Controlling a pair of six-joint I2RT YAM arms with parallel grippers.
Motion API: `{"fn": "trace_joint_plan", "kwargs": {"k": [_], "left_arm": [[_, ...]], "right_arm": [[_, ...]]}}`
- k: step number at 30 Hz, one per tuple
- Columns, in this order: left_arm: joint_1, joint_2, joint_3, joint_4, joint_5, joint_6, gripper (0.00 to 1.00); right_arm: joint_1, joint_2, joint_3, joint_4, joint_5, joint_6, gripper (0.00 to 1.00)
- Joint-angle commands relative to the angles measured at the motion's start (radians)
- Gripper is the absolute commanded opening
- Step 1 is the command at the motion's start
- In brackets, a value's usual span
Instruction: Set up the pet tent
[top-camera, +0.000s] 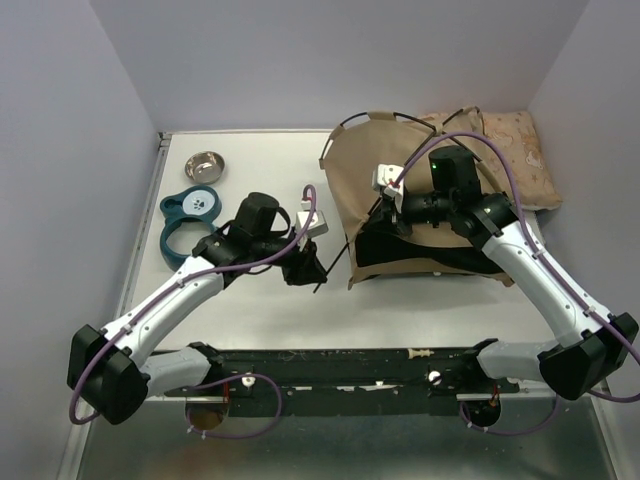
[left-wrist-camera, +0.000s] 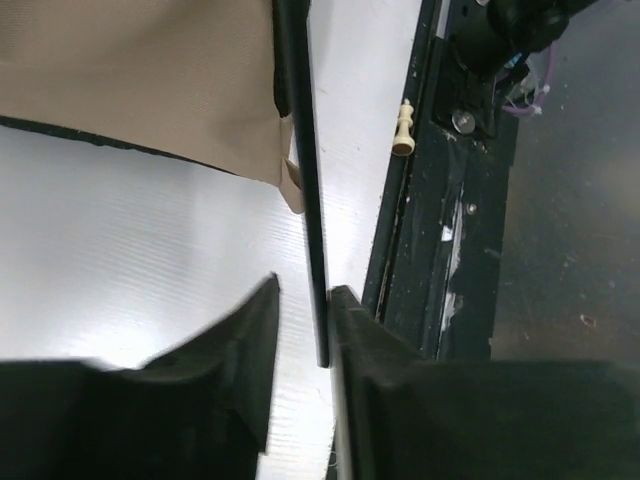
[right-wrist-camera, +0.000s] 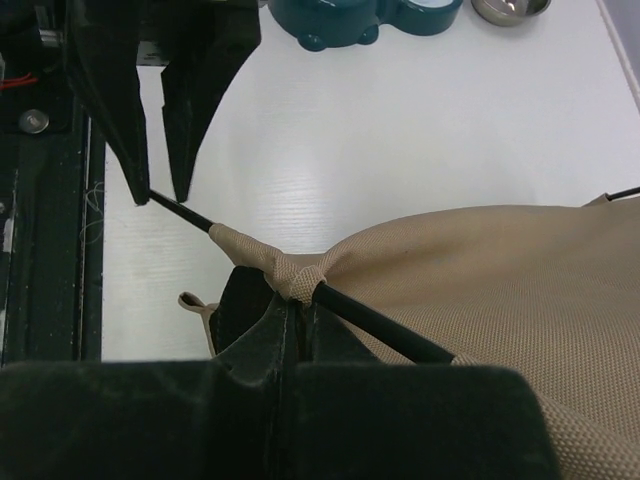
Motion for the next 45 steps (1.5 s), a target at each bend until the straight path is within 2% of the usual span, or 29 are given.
{"fn": "trace_joint_plan", "kwargs": {"k": [1, 3, 4, 5, 7, 9, 11, 13, 16, 21, 23, 25, 30, 32, 35, 37, 41, 45], "left_arm": [[-0.029, 0.022, -0.01, 0.046, 0.091, -0.001, 0.24], [-0.036, 0.033, -0.008, 0.063, 0.114, -0.007, 0.04], [-0.039, 0.038, -0.005, 0.075, 0.125, -0.016, 0.0], [-0.041, 0.038, -0.005, 0.107, 0.135, -0.043, 0.0], [-0.038, 0.044, -0.014, 0.193, 0.134, -0.141, 0.0], [-0.039, 0.048, -0.028, 0.274, 0.122, -0.259, 0.0], [-0.039, 0.048, -0.062, 0.385, 0.096, -0.382, 0.0], [-0.039, 0.045, -0.094, 0.48, 0.068, -0.491, 0.0], [-0.041, 0.044, -0.122, 0.597, 0.041, -0.637, 0.0], [-0.042, 0.067, -0.084, 0.687, 0.01, -0.761, 0.0], [-0.042, 0.076, -0.059, 0.713, 0.001, -0.806, 0.0], [-0.042, 0.09, -0.039, 0.748, -0.004, -0.868, 0.0], [-0.055, 0.117, 0.004, 0.825, -0.009, -0.999, 0.0], [-0.058, 0.119, 0.015, 0.83, -0.01, -1.021, 0.0], [-0.061, 0.114, 0.032, 0.796, -0.007, -1.008, 0.0], [-0.061, 0.113, 0.036, 0.792, -0.004, -1.013, 0.0], [-0.062, 0.119, 0.036, 0.831, -0.007, -1.068, 0.0], [-0.062, 0.133, 0.041, 0.871, -0.009, -1.11, 0.0]], "right_arm": [[-0.008, -0.016, 0.04, -0.007, -0.029, 0.013, 0.01], [-0.008, -0.015, 0.042, 0.001, -0.032, 0.019, 0.01], [-0.008, -0.01, 0.042, 0.005, -0.038, 0.022, 0.01], [-0.008, -0.006, 0.042, 0.008, -0.044, 0.027, 0.01], [-0.008, 0.01, 0.062, -0.024, -0.052, 0.032, 0.09], [-0.008, 0.0, 0.065, -0.038, -0.029, 0.084, 0.32], [-0.008, -0.047, 0.045, -0.071, 0.005, 0.102, 0.63], [-0.008, -0.122, 0.001, -0.082, 0.075, 0.142, 0.88], [-0.011, -0.258, -0.084, -0.096, 0.164, 0.141, 0.96], [-0.011, -0.45, -0.168, -0.166, 0.206, 0.079, 0.98], [-0.011, -0.533, -0.252, -0.154, 0.206, -0.012, 0.95], [-0.011, -0.631, -0.384, -0.026, 0.25, -0.02, 0.95], [-0.013, -0.822, -0.691, 0.328, 0.229, -0.14, 0.93], [-0.011, -0.826, -0.761, 0.457, 0.22, -0.198, 0.93], [-0.011, -0.79, -0.791, 0.545, 0.215, -0.305, 0.92], [-0.011, -0.773, -0.799, 0.6, 0.24, -0.321, 0.87], [-0.01, -0.768, -0.818, 0.691, 0.277, -0.306, 0.7], [-0.01, -0.788, -0.849, 0.725, 0.268, -0.307, 0.64]]}}
